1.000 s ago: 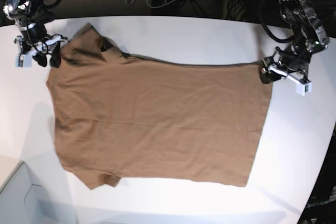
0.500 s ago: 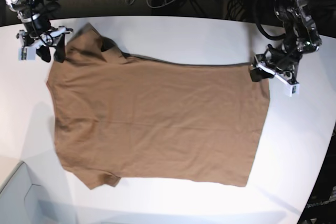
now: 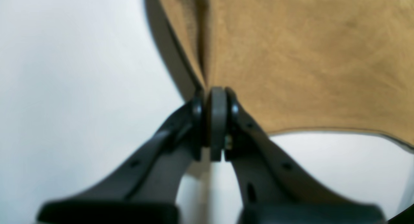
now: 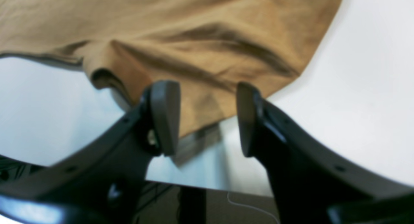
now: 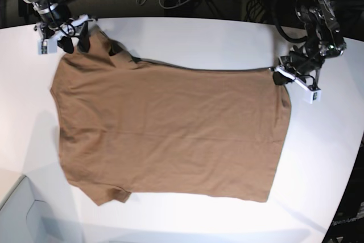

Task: Layout the t-shirt on the table in an organized manner, then fold the t-shirt properly
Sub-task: 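Release and regrasp the shirt's shoulder edge with the right gripper, then lift the shirt's collar-side edge with both grippers and fold it over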

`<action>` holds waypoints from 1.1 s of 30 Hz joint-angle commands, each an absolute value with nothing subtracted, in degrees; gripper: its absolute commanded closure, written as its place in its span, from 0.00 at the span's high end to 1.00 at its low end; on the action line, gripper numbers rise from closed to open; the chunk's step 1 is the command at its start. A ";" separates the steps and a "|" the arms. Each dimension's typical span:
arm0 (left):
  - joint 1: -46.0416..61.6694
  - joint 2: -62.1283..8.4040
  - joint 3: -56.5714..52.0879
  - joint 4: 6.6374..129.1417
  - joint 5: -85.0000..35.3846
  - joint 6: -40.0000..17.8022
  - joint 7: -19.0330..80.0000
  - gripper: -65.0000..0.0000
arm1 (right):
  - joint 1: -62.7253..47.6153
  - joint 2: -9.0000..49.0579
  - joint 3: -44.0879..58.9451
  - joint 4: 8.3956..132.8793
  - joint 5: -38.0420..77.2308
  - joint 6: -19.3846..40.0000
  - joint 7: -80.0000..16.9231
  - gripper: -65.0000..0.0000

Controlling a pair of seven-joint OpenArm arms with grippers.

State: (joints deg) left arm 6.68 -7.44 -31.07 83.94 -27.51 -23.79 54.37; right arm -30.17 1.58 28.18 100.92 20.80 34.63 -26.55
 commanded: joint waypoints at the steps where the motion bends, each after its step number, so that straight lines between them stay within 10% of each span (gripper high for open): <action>1: 6.73 -7.87 -31.16 84.79 -27.65 -24.04 54.99 0.01 | -30.20 1.98 28.44 101.76 21.58 34.59 -25.36 0.49; 19: 6.73 -7.87 -31.16 85.32 -27.74 -24.04 55.25 0.01 | -28.09 2.15 23.52 92.44 21.58 34.59 -25.36 0.53; 29: 7.60 -8.22 -31.43 85.85 -27.74 -24.04 55.25 0.01 | -27.47 2.15 21.32 92.09 21.58 34.51 -25.36 0.03; 33: 8.31 -8.40 -31.52 87.43 -27.74 -24.04 55.25 0.01 | -27.38 2.24 22.64 92.18 21.58 34.51 -25.01 0.00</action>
State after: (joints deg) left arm 8.60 -7.70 -31.35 86.26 -27.59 -23.79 55.51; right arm -27.14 1.87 22.20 91.74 22.28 34.48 -24.51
